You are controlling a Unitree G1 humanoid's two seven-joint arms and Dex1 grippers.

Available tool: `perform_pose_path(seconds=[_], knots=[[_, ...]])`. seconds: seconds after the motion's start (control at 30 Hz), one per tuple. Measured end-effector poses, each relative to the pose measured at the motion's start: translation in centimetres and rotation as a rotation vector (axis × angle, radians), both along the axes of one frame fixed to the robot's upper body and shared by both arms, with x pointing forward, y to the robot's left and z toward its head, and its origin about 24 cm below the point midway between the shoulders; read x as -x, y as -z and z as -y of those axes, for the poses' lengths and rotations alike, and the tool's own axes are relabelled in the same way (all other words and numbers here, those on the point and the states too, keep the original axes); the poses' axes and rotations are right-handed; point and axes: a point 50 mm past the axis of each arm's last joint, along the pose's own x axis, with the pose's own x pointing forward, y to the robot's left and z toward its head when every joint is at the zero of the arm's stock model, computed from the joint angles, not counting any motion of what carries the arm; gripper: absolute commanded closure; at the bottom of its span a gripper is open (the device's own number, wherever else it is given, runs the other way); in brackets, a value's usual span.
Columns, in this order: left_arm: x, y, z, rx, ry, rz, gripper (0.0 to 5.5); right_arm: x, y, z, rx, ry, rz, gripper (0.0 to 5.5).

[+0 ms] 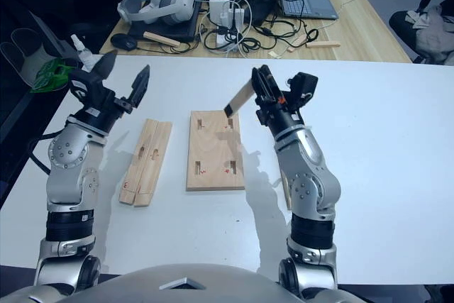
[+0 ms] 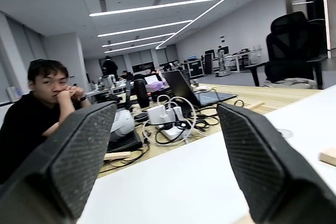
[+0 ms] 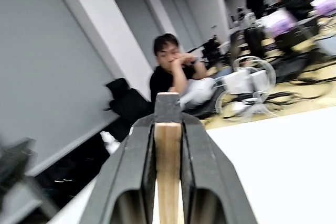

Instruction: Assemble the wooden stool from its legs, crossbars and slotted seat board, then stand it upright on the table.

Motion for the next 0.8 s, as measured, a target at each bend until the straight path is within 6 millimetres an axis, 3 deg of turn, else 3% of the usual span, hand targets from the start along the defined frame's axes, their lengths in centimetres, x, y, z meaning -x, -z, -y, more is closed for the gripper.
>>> perform_pose_path(seconds=[0.13,0.33,0.43,0.57,0.67,0.8], knots=[[0.2,0.9,-1.0,0.051,-0.075,-0.051,0.9,2.9,3.1,3.1,0.324,0.141,-0.031,5.11],[0.6,1.6,-1.5,0.061,-0.118,-0.083,0.11,5.2,3.9,5.3,0.537,0.266,0.025,5.11],[0.6,1.8,-1.4,0.069,-0.126,-0.092,0.1,5.2,3.7,6.1,0.604,0.313,0.07,5.11],[0.5,2.2,-0.7,0.075,-0.098,-0.134,0.1,4.8,5.1,6.7,0.635,0.34,0.037,5.11],[0.4,2.5,0.1,0.077,-0.069,-0.157,0.1,3.8,6.1,7.0,0.618,0.379,0.009,5.11],[0.3,2.4,0.4,0.079,-0.056,-0.158,0.1,2.2,6.1,7.1,0.601,0.411,0.037,5.11]])
